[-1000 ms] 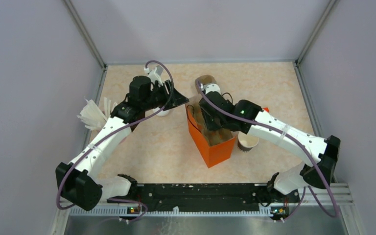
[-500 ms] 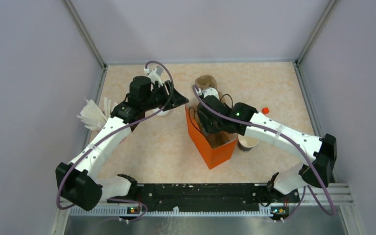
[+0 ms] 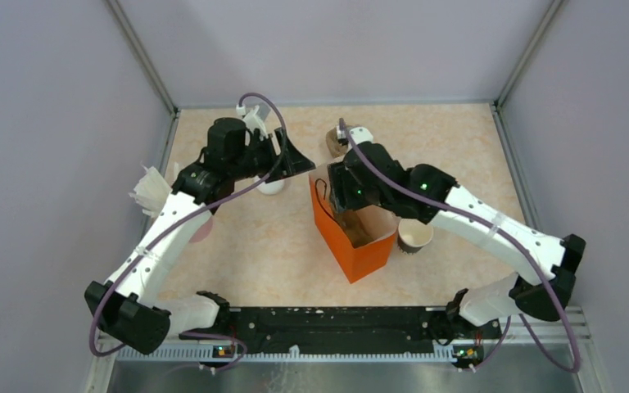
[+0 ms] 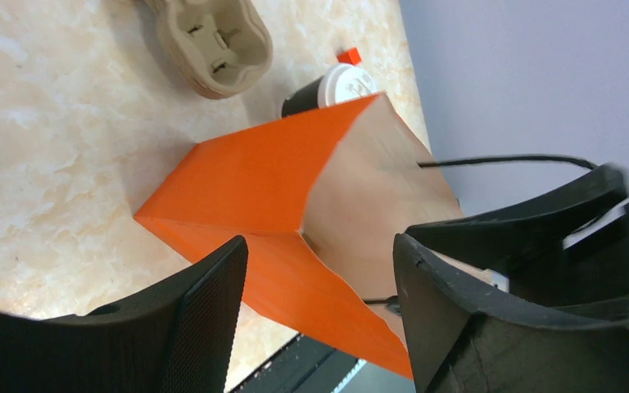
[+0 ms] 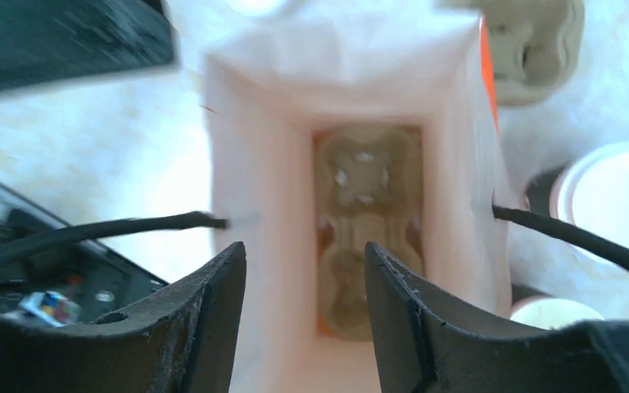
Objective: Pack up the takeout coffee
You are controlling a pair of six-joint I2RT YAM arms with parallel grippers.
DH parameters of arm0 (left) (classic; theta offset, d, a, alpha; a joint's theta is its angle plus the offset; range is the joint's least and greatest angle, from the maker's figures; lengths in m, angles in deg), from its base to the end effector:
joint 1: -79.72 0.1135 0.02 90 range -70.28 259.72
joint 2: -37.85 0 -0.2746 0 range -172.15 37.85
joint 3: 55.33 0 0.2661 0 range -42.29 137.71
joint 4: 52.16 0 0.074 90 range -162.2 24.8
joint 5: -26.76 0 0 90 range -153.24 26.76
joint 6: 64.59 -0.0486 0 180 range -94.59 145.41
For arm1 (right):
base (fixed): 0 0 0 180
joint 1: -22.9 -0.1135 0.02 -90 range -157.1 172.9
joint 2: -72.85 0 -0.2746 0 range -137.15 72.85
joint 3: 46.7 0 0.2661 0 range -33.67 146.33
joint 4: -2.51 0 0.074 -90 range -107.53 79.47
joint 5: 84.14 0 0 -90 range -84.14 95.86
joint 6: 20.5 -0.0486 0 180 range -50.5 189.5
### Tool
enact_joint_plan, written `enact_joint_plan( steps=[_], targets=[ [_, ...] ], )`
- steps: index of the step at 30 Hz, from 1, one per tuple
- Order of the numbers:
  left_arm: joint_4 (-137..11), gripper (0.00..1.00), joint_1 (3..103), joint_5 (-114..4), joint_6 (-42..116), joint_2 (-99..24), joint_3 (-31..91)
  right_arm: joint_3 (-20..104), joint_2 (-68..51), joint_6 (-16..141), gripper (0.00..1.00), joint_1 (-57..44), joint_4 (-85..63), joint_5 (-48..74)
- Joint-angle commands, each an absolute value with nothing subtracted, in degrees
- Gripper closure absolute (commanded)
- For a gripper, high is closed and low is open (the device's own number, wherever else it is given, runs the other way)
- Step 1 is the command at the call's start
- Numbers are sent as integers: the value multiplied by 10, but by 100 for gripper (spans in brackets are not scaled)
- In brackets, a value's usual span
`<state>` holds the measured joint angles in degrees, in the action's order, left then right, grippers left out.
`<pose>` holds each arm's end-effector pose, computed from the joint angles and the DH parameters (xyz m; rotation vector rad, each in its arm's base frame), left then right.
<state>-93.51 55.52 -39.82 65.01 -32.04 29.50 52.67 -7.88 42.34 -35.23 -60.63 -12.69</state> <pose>0.2556 -0.1361 0.3872 -0.0144 2.1767 -1.0872 0.1787 0.2581 0.3854 -0.4668 2.2807 0.3808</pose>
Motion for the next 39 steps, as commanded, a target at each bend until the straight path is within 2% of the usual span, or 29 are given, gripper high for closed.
enact_joint_plan(
  steps=[1,4,8,15,20,27,29,31,32,36,39],
  targets=[
    [-987,28,558,-358,632,-290,327,588,-14,410,46,-359,-547,-81],
    [-976,25,559,-332,609,-283,330,617,3,404,46,-360,-542,-84],
    [-1009,24,559,-315,511,-331,392,630,33,407,46,-359,-528,-100],
    [-976,29,551,-303,420,-402,436,611,110,387,36,-360,-502,-186],
    [-976,31,505,-346,365,-439,450,620,124,396,23,-360,-515,-229],
    [-992,32,453,-423,321,-497,491,608,137,392,22,-359,-551,-259],
    [-1003,37,447,-446,316,-510,504,590,148,386,21,-359,-555,-274],
    [-998,45,442,-452,317,-513,505,581,155,364,9,-360,-582,-306],
    [-992,50,440,-454,319,-512,501,584,154,356,7,-359,-603,-325],
    [-998,82,432,-477,336,-506,501,589,148,367,7,-359,-634,-359],
    [-1026,95,432,-501,355,-492,500,596,137,379,6,-354,-638,-381]
  ],
)
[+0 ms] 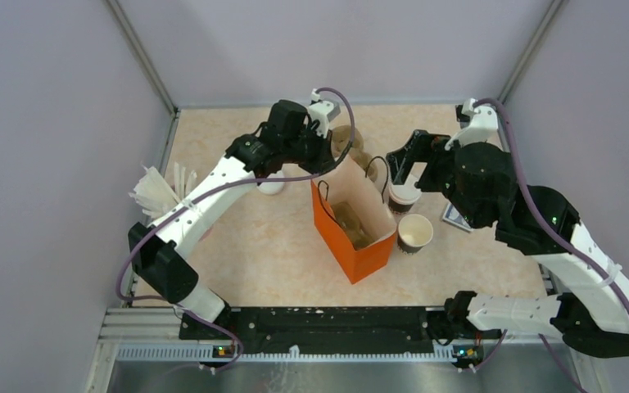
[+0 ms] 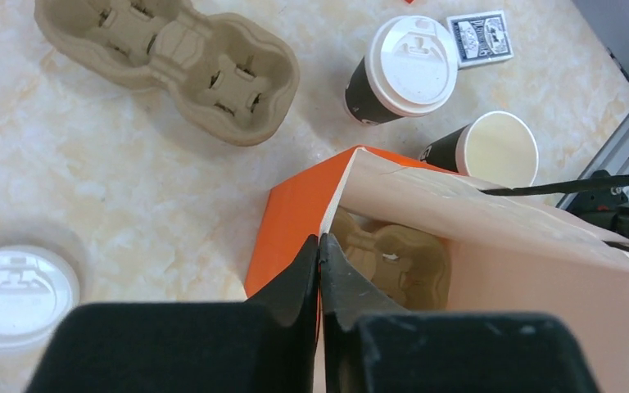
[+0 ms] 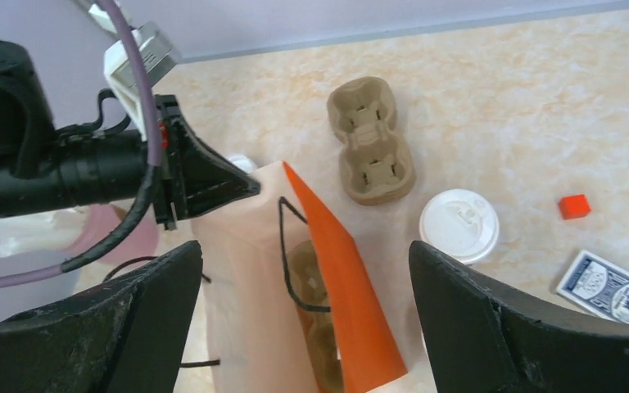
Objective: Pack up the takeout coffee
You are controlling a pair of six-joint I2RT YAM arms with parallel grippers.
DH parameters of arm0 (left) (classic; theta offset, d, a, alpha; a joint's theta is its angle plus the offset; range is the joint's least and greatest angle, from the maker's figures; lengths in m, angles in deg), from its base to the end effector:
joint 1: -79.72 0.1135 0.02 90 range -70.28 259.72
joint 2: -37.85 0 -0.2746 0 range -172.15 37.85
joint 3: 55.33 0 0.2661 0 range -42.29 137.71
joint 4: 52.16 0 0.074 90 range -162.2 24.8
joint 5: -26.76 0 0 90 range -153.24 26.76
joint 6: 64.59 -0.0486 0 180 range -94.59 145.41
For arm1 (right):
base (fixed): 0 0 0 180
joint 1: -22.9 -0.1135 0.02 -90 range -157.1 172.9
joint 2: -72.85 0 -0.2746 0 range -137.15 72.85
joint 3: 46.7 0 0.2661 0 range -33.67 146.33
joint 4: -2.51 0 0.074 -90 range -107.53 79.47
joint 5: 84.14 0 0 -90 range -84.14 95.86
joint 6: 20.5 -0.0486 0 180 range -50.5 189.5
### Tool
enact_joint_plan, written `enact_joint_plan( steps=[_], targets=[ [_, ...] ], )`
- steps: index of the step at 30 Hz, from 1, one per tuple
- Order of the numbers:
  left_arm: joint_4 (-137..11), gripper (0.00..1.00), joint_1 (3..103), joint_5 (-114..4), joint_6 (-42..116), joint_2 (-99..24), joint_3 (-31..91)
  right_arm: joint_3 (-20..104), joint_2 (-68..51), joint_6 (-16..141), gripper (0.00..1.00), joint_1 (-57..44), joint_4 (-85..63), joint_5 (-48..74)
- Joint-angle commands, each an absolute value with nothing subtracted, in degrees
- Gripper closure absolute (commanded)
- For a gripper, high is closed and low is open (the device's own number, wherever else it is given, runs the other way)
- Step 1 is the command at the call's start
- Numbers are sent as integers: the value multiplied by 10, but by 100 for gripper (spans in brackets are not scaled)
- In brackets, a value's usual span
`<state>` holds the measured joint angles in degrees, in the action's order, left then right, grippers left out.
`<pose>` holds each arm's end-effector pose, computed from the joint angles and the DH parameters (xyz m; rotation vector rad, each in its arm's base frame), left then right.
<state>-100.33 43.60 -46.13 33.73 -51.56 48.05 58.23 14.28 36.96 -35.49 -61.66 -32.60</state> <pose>0.2945 -0.2326 0.3846 0.7091 2.1249 -0.7581 0.1133 0.1265 0.5061 0.0432 1.8398 0.4906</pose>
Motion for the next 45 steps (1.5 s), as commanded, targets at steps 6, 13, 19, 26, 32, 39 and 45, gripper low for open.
enact_joint_plan(
  steps=[6,13,19,26,32,39,45],
  targets=[
    [-1073,100,438,-550,434,-426,477,673,59,375,6,-241,-705,-297],
    [-1089,100,466,-577,509,-355,414,692,-2,405,3,-156,-721,-230],
    [-1095,93,480,-588,533,-313,374,580,3,419,5,-47,-669,-122],
    [-1135,79,490,-561,565,-307,363,474,-23,468,7,-24,-624,-102],
    [-1149,35,491,-548,530,-302,394,430,-56,472,6,-15,-595,-101],
    [-1229,1,491,-600,506,-325,455,408,-86,485,6,-15,-556,-91],
    [-1226,1,495,-661,513,-295,456,401,-105,505,4,-14,-537,-108]
  ],
)
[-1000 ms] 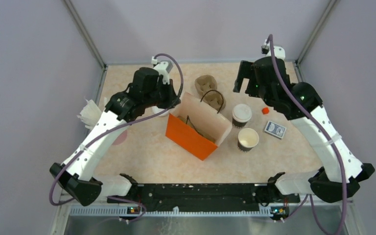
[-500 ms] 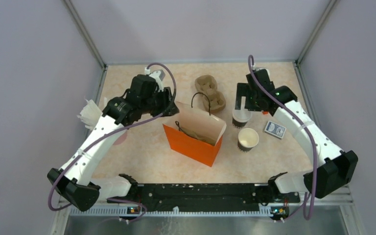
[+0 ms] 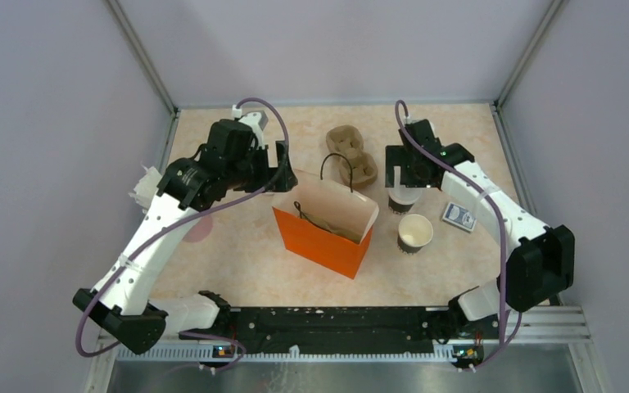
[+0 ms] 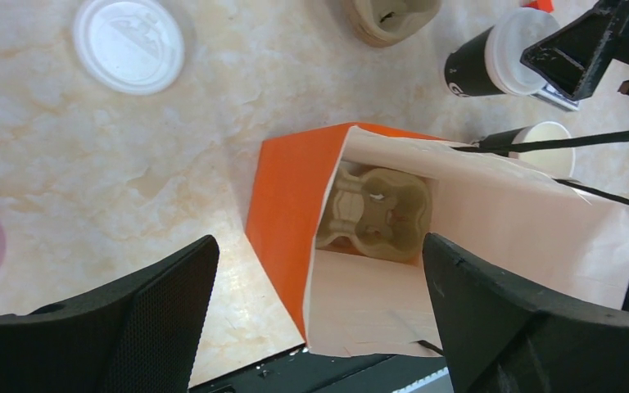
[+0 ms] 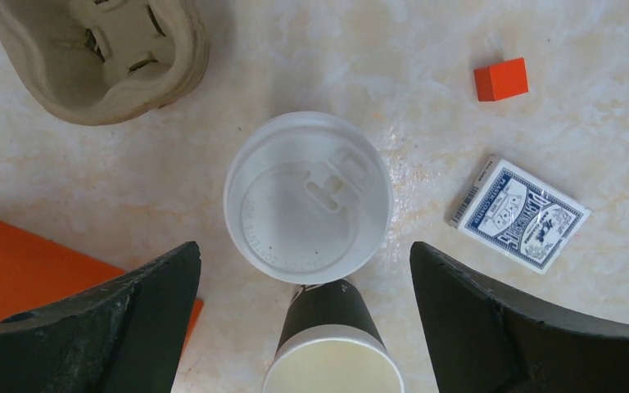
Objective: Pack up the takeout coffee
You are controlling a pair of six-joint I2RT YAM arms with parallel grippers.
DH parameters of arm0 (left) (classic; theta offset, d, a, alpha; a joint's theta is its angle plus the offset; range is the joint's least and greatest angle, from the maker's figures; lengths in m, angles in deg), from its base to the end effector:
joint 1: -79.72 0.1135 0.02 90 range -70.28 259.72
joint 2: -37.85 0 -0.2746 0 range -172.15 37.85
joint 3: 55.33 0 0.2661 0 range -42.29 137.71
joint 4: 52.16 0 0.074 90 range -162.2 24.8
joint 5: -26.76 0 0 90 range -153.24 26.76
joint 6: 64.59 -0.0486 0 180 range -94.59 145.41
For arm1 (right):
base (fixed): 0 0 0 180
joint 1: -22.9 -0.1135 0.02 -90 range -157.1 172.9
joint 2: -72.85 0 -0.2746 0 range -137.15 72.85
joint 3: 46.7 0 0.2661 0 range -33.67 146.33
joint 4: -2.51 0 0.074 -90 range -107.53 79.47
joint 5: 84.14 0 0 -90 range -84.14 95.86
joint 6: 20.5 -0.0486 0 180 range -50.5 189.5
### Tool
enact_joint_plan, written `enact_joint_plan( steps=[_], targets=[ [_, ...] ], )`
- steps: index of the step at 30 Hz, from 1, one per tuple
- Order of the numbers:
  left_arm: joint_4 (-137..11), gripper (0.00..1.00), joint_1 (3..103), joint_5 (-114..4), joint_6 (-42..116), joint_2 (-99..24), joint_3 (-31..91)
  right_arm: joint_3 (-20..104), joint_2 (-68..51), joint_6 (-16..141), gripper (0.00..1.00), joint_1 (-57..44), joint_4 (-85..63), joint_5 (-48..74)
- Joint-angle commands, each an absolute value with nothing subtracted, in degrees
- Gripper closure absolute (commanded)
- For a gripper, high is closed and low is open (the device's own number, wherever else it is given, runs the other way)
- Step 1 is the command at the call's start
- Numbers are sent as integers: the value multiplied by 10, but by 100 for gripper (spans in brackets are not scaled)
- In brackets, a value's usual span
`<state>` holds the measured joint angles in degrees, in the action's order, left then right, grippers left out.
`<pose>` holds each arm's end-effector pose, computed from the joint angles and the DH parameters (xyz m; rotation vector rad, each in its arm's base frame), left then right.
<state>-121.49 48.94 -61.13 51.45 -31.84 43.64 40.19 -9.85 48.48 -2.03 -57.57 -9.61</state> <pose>0.2144 -0.1298 0.4223 0.1165 2.3299 -0.5547 0.2941 0.1224 0.3053 0.0188 2.4947 -0.0132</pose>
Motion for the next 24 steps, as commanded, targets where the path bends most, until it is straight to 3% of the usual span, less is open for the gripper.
enact_joint_plan(
  steps=[1,24],
  targets=[
    [-1226,1,497,-656,512,-293,456,400,-107,507,4,-15,-535,-110],
    [-1199,2,500,-614,467,-284,448,344,-124,552,7,-5,-486,-77]
  ],
)
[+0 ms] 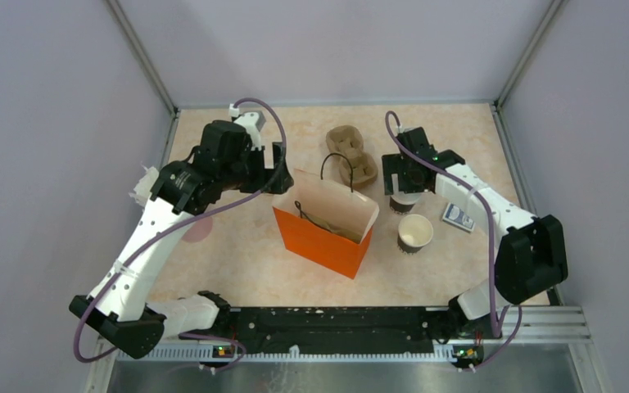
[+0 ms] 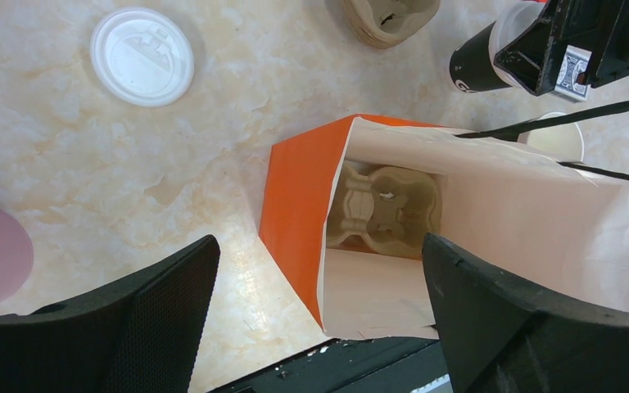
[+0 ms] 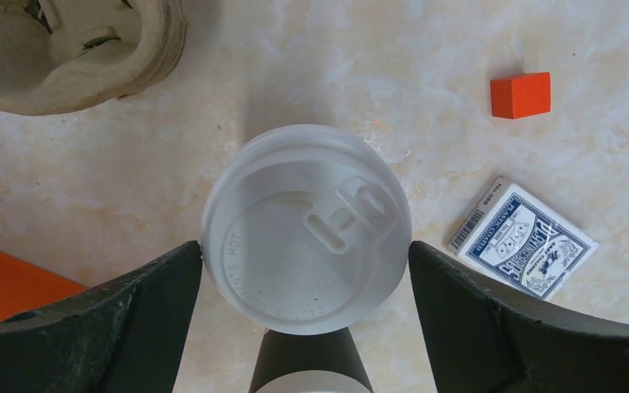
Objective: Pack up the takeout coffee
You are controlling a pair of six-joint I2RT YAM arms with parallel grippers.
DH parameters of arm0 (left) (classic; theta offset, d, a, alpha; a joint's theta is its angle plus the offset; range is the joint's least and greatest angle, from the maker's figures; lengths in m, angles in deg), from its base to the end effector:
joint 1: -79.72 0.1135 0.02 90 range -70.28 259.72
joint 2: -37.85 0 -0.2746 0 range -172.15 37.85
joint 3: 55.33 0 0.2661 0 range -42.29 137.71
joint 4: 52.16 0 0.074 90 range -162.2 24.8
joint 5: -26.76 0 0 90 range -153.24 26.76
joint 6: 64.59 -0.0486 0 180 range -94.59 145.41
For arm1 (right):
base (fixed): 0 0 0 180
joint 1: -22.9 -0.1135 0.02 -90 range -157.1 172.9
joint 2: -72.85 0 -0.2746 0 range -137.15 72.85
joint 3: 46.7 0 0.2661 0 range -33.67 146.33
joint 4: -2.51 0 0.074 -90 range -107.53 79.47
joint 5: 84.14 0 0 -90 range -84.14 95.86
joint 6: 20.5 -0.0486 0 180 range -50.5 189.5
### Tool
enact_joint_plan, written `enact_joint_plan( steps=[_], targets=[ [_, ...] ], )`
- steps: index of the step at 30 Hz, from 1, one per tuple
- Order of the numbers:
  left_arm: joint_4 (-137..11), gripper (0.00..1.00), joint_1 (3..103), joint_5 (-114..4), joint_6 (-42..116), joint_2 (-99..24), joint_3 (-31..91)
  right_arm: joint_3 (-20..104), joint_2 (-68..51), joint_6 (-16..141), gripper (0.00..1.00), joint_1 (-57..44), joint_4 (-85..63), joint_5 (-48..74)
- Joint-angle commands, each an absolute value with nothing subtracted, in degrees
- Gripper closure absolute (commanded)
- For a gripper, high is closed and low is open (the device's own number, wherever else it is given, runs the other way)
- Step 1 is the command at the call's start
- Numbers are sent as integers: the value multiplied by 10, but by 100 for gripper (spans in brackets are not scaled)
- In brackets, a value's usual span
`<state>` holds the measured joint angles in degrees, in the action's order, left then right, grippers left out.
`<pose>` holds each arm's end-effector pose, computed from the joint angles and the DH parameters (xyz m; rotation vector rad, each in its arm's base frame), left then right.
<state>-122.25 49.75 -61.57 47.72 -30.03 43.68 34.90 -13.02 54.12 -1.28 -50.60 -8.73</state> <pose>0.2069 -0.1210 0.4284 0.1698 2.2969 -0.5146 0.3068 0.1243 0.2656 -0.0993 2.5226 -0.0541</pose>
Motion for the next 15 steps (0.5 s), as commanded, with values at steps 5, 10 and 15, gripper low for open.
enact_joint_plan(
  steps=[5,10,15],
  targets=[
    [-1197,3,501,-608,469,-287,446,340,-110,557,12,-5,-479,-69],
    [-1196,3,500,-602,458,-292,449,346,-106,554,11,-1,-480,-69],
    [-1199,4,500,-604,444,-299,451,361,-105,546,5,4,-491,-55]
  ],
)
